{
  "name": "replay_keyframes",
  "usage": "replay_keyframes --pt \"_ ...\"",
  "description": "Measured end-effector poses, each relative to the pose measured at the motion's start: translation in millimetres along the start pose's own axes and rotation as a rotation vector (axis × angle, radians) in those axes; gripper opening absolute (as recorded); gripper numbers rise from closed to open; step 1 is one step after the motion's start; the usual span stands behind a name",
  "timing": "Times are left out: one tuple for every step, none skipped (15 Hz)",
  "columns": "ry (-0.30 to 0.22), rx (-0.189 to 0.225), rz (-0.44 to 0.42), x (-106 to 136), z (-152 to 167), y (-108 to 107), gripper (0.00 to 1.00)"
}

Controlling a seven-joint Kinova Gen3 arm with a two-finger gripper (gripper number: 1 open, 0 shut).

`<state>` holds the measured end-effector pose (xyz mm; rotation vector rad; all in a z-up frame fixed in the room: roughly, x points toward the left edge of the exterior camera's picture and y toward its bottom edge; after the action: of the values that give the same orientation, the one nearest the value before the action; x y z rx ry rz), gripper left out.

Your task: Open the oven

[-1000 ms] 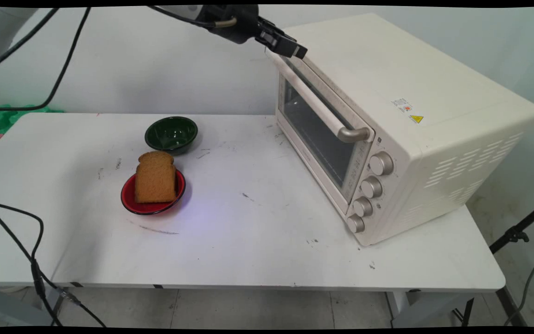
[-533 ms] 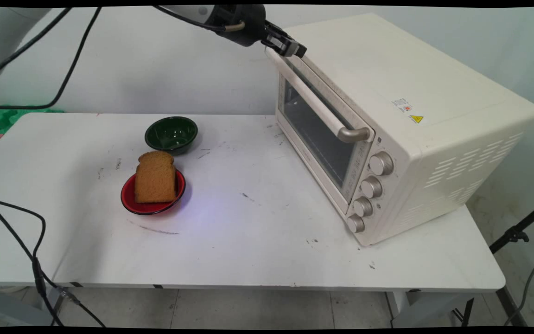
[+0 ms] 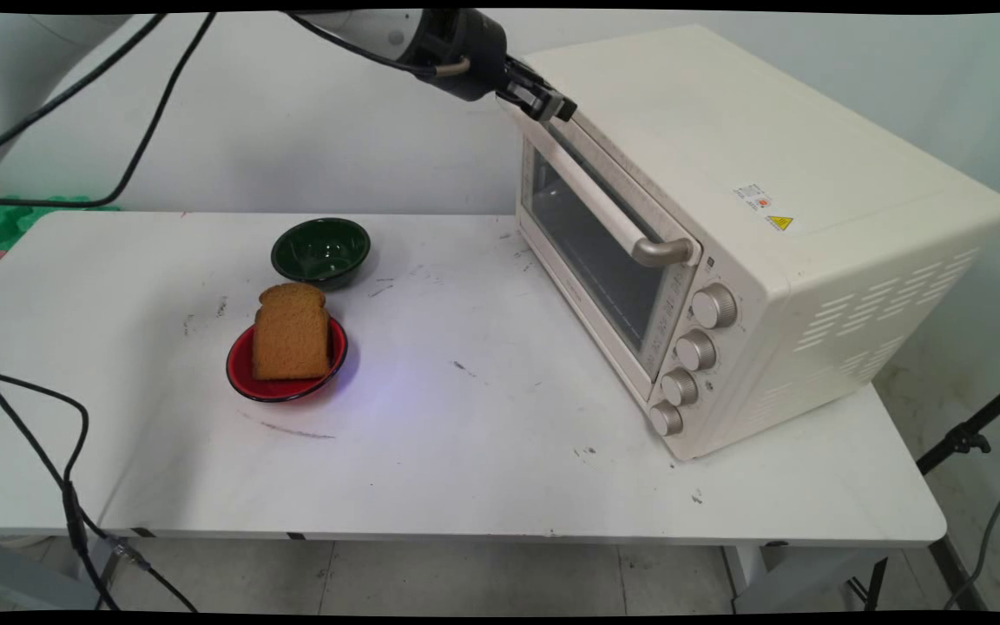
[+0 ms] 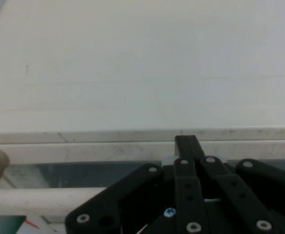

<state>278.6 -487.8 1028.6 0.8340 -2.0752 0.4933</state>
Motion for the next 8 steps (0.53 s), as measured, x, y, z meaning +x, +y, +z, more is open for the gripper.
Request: replay_keyframes --pt "-0.002 0.001 0.001 -0.7 1.4 0.0 0.0" --pt "-0.004 0.001 0.002 -1.6 2.6 0.2 0.0" --pt "-0.007 0.001 0.003 -2.6 3.2 0.3 0.0" --pt "-0.008 0.002 0.004 -3.7 3.2 0.3 0.0" --pt "-0.01 0.004 0.005 -4.6 5.3 -0.1 0.0" --pt "-0.013 0.004 0.007 -5.1 8.2 0.2 0.0" --pt "-0.015 0.004 0.008 -5.7 10.1 0.1 0.0" --pt "-0.017 0.002 0.012 -5.6 13.2 0.4 0.0"
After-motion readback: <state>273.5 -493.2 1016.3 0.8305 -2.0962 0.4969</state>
